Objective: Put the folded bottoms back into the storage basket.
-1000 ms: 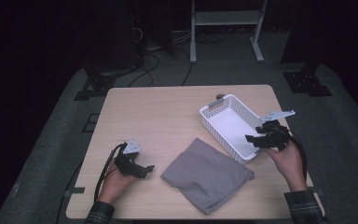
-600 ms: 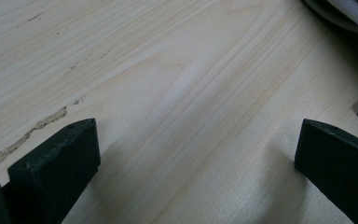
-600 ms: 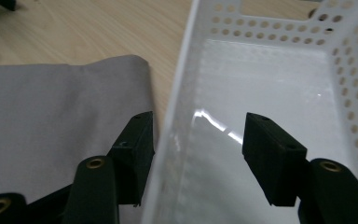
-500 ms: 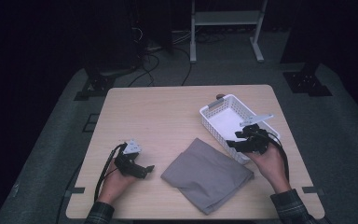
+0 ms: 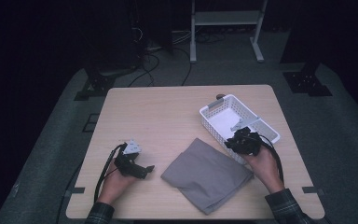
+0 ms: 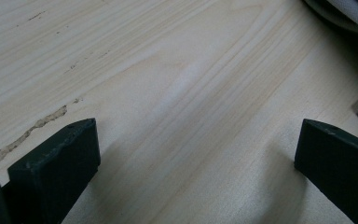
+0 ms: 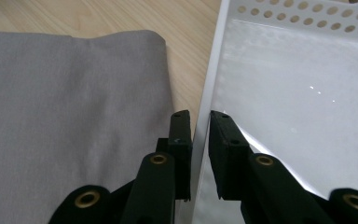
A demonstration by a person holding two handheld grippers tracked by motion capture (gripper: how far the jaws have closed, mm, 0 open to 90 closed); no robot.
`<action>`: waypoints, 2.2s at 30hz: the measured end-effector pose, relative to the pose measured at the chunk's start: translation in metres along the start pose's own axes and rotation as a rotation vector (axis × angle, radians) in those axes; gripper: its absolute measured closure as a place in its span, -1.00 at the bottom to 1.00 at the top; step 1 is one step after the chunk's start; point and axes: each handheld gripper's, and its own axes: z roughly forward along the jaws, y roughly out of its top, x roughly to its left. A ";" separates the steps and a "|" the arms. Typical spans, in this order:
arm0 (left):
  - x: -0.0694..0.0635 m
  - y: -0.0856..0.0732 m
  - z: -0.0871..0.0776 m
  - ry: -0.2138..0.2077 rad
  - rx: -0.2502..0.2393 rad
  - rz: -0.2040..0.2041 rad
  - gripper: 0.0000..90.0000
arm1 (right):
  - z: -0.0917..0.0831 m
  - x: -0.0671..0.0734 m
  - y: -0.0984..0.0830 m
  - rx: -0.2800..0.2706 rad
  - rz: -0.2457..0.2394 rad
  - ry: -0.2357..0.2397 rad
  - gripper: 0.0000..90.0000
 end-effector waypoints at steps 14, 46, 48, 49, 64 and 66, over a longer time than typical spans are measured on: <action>0.000 0.000 0.000 0.000 -0.001 0.000 -1.00 | -0.027 -0.005 -0.029 0.020 0.009 -0.037 0.87; 0.000 0.000 0.000 0.000 0.004 0.002 -1.00 | -0.036 0.038 -0.019 -0.075 -0.010 0.016 -0.55; 0.000 0.000 0.000 -0.001 0.003 0.002 -1.00 | -0.035 0.041 -0.018 -0.076 -0.009 0.020 -0.61; 0.000 0.000 0.000 0.000 0.002 0.002 -1.00 | -0.032 0.044 -0.017 -0.076 -0.005 0.028 -0.70; 0.000 0.000 0.000 0.000 0.000 -0.001 -1.00 | -0.010 0.068 -0.014 -0.070 -0.051 0.107 -1.00; 0.000 0.000 0.000 0.000 0.002 0.000 -1.00 | -0.007 0.070 -0.014 -0.073 -0.055 0.124 -1.00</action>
